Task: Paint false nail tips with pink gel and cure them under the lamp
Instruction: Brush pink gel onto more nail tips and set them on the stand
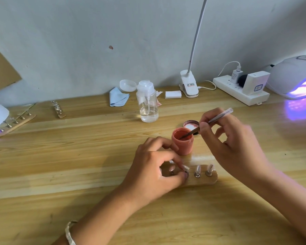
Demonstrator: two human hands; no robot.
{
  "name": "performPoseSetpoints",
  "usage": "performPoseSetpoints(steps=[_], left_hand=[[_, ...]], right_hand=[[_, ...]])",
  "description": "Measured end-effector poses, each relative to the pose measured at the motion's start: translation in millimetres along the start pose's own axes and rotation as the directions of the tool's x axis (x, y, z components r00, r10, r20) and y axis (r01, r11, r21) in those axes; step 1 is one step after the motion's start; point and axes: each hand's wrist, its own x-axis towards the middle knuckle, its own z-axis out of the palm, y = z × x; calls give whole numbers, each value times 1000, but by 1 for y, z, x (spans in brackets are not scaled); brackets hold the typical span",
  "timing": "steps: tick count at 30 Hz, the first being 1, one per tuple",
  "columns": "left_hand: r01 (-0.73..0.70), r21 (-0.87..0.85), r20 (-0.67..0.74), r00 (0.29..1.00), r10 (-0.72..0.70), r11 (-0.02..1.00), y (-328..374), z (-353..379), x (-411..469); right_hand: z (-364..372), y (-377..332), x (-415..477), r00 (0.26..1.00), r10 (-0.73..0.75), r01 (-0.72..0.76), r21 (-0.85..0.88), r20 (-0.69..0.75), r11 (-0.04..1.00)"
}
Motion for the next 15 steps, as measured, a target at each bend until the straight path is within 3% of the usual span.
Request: performPoseSetpoints(steps=[6, 15], left_hand=[[-39, -30, -18, 999, 39, 999, 2, 4, 0], [-255, 204, -106, 954, 281, 945, 7, 2, -2]], right_hand=[[1, 1, 0, 999, -13, 15, -41, 32, 999], [0, 1, 0, 999, -31, 31, 3, -34, 1000]])
